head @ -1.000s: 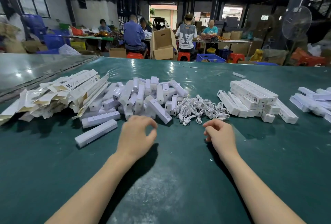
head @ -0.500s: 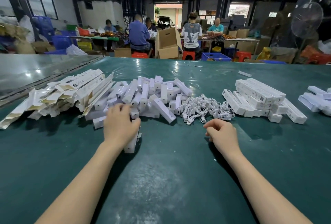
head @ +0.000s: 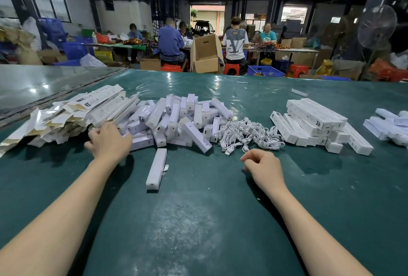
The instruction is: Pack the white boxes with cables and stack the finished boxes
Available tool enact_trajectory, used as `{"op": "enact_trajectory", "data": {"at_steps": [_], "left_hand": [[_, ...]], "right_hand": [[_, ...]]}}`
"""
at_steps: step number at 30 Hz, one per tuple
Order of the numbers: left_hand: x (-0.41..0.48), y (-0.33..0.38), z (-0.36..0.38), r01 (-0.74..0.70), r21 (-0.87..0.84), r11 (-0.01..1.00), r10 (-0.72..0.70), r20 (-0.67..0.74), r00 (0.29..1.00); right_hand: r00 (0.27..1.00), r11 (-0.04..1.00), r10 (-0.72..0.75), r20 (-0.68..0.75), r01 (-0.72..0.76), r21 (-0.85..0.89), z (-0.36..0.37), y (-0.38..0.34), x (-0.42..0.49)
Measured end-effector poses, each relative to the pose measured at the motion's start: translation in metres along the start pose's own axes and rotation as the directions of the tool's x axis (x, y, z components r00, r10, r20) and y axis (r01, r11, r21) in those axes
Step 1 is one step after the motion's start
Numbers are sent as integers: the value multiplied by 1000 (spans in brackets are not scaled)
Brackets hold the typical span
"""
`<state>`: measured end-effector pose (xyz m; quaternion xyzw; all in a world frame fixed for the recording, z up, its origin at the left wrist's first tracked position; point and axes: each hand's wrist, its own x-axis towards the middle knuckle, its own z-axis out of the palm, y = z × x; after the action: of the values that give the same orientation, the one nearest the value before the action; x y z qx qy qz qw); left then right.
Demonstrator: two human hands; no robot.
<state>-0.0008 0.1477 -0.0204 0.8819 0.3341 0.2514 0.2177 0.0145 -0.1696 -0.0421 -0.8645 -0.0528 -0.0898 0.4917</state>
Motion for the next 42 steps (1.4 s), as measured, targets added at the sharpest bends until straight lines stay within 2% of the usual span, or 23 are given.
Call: {"op": "enact_trajectory", "data": {"at_steps": [2, 3, 4, 6, 8, 9, 11, 12, 13, 15, 18, 20, 21, 22, 23, 25, 27, 30, 33, 38, 42], "left_hand": [[-12, 15, -3, -39, -105, 994, 25, -135, 991], [-19, 24, -5, -103, -191, 976, 61, -211, 976], [-28, 34, -8, -191, -290, 938, 110, -276, 955], [-51, 58, -16, -339, -500, 797, 187, -329, 926], [-80, 81, -21, -377, -664, 646, 249, -284, 926], [-95, 89, -21, -407, -710, 575, 328, -256, 909], [-124, 96, -14, -454, -775, 439, 548, -170, 819], [-135, 95, -9, -445, -799, 406, 642, -97, 761], [-144, 92, -3, -439, -801, 407, 710, -24, 703], [-152, 83, 9, -532, -724, 438, 792, 31, 609], [-145, 76, 15, -780, -491, 387, 856, -122, 502], [-139, 73, 15, -859, -378, 346, 875, -200, 441], [-139, 72, 16, -861, -375, 343, 873, -210, 440], [-140, 71, 17, -832, -419, 363, 860, -191, 472], [-142, 70, 17, -758, -507, 410, 831, -136, 540], [-145, 70, 18, -520, -690, 503, 741, 34, 671], [-145, 71, 20, -358, -766, 534, 681, 139, 719], [-144, 69, 22, -276, -763, 585, 659, 249, 709], [-148, 70, 23, -150, -796, 586, 641, 342, 687], [-146, 74, 24, -34, -872, 488, 557, 281, 782], [-140, 71, 23, 36, -910, 414, 549, 281, 787]], "right_hand": [[1000, 1000, 4, 8, -5, 21, 0, 0, -1], [1000, 1000, -4, 3, 4, 19, 1, 0, -1], [1000, 1000, -15, -5, 16, 18, 0, 0, -1], [999, 997, -53, -9, 53, 61, 0, 0, 0], [998, 957, -54, 39, 40, 288, 1, -4, -1], [995, 895, -31, 97, -15, 445, 1, -7, -2], [972, 718, 0, 236, -164, 676, 0, -8, -2], [957, 646, 2, 290, -223, 730, -1, -8, -2], [942, 607, 3, 337, -269, 747, -2, -7, -2], [927, 559, 30, 374, -326, 762, -5, -7, -1], [934, 494, 200, 296, -357, 793, -7, -7, 2], [936, 504, 244, 254, -346, 791, -6, -6, 4], [939, 515, 241, 245, -337, 788, -5, -5, 4], [941, 513, 239, 242, -333, 791, -4, -5, 3], [941, 503, 235, 244, -333, 797, -3, -5, 3], [941, 476, 212, 262, -334, 814, -4, -6, 1], [943, 447, 174, 283, -332, 831, -4, -5, 1], [944, 416, 110, 312, -329, 848, -4, -7, -2], [942, 395, 66, 329, -327, 858, -6, -7, -4], [930, 267, 20, 367, -358, 895, -8, -5, -5], [921, 216, -20, 389, -376, 901, -9, -4, -6]]}}
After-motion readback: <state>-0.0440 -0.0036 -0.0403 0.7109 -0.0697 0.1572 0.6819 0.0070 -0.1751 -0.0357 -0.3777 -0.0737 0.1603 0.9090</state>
